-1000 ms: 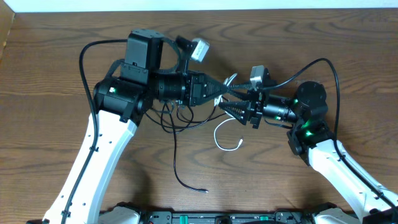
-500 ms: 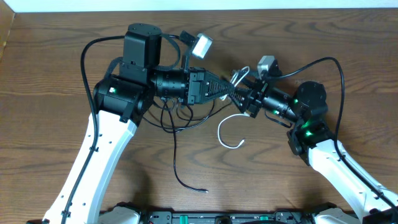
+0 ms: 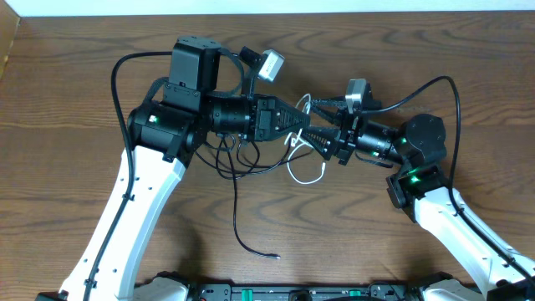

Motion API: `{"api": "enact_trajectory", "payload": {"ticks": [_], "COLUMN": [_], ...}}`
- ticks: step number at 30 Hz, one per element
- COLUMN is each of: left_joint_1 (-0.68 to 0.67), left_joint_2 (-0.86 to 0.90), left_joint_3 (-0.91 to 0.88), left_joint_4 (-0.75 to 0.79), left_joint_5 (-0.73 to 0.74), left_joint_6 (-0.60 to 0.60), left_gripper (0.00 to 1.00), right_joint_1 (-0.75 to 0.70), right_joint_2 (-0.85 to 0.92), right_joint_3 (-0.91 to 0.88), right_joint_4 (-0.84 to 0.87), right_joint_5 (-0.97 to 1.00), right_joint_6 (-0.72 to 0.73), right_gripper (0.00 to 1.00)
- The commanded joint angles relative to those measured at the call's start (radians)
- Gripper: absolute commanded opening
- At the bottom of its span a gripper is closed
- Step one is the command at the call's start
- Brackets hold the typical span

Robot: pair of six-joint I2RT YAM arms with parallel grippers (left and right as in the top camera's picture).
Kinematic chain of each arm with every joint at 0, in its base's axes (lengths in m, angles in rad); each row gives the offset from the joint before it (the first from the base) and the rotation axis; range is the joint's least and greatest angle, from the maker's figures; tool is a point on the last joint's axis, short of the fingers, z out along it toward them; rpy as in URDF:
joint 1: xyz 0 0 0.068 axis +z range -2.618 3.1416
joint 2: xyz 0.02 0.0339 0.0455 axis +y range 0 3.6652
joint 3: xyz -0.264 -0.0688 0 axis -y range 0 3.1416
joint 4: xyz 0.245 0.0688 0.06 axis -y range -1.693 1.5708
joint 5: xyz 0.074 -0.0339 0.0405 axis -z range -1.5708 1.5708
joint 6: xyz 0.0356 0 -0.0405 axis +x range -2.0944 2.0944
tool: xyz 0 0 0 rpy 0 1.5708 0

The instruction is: Untangle cables

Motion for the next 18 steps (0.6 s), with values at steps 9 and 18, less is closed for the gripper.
{"api": "enact_trajectory", "payload": {"ticks": [9, 18], "left_joint_1": [-0.002, -0.002], "left_joint_2": [0.008, 0.008], "left_joint_3": [-0.001, -0.001], "left_joint_4": [0.082, -0.076], "left_joint_5": [0.294, -0.458], "left_joint_6": [0.023, 0.008], "left_gripper": [0.07, 0.07], "right_joint_1": [0.009, 0.009], "right_joint_2": [-0.002, -0.002], "right_joint_3": [0.006, 0.006], "right_joint_4": [-0.294, -0.392], "right_joint_5": [0.36, 0.293], "right_joint_6": [0.006, 0.006], "right_gripper": [0.52, 0.41]}}
